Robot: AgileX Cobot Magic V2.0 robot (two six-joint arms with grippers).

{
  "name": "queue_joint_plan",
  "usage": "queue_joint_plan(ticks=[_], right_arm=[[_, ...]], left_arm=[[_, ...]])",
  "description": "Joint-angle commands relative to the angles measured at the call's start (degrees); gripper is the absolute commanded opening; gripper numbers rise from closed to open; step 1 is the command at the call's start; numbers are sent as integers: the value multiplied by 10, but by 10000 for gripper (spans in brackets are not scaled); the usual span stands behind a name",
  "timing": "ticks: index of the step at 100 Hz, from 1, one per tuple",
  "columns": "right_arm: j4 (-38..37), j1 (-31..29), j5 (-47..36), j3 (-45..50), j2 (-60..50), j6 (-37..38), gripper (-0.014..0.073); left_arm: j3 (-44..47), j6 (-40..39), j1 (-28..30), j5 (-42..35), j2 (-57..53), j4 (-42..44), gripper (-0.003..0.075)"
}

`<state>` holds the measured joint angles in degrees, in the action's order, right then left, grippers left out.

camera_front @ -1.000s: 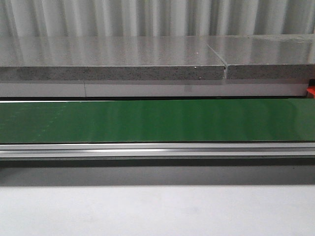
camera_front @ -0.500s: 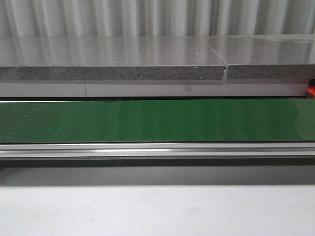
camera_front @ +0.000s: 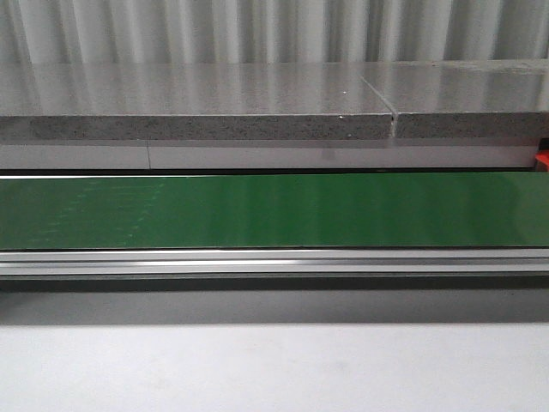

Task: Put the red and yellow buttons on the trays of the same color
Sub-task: 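Lower the left gripper onto a red-capped button in the pile and grasp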

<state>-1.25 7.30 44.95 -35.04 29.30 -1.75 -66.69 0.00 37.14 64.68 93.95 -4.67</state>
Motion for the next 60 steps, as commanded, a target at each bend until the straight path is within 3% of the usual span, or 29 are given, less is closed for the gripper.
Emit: queue_joint_plan(ticks=[1,38,47,60], right_arm=[[1,-2,-32,-12,1,-2,-69],[1,-2,-32,-12,1,-2,-69],[1,-2,-32,-12,1,-2,-69],[1,-2,-32,-12,1,-2,-69]], left_arm=[[-17,-21,1,-19,-3,15,525],[-17,-22,1,-74,38,22,514],[-17,-22,1,-77,40,22,450],[-17,-22,1,-83,40,22,298]])
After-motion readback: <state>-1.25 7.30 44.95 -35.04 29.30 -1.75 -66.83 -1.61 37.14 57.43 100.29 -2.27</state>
